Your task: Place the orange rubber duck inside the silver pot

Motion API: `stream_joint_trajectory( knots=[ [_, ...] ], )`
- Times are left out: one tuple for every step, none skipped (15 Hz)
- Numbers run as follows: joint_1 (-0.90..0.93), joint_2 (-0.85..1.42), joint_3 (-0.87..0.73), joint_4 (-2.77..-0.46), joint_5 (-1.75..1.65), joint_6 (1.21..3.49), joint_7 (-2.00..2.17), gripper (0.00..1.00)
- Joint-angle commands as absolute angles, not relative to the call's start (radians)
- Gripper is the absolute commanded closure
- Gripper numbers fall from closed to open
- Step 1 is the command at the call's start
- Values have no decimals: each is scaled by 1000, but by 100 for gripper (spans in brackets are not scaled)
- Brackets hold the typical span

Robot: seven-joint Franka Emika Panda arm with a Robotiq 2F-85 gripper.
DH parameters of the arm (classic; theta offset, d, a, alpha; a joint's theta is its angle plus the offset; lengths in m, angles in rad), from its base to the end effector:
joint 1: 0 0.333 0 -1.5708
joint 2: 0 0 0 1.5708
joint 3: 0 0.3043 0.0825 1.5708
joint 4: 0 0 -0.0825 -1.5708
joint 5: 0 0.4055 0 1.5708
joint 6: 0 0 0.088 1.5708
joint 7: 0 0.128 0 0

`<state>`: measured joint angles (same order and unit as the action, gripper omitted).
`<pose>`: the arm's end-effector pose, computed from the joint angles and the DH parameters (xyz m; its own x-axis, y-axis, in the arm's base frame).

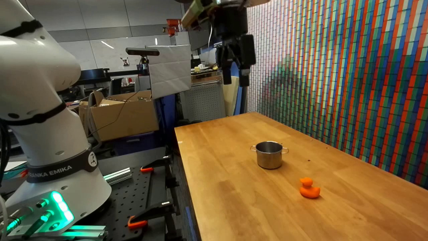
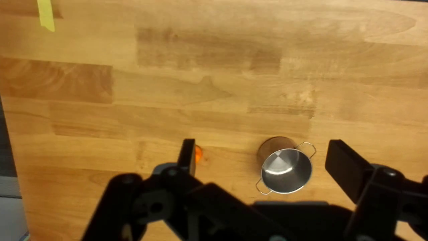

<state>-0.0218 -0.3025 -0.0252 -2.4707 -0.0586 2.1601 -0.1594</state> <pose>0.4561 -0.0245 0.3595 0.9892 0.1455 -0.0151 0.1460 -0.9885 0.0390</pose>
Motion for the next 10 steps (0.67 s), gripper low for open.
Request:
stream_joint_trajectory(
  knots=[
    [-11,-61,-48,-2314,-53,2245,-256,0],
    [-16,-9,-45,-2284,-51,2268,-261,0],
    [-22,44,-43,-2256,-52,2295,-253,0],
    [-28,92,-41,-2232,-57,2322,-230,0],
    [-35,136,-42,-2216,-63,2356,-176,0],
    [-40,169,-46,-2210,-70,2407,-128,0],
    [-44,200,-52,-2206,-76,2449,-83,0],
    [-48,228,-64,-2201,-77,2498,-32,0],
    [-52,255,-75,-2195,-73,2537,2,0],
    [-58,278,-86,-2189,-56,2563,28,0]
  ],
)
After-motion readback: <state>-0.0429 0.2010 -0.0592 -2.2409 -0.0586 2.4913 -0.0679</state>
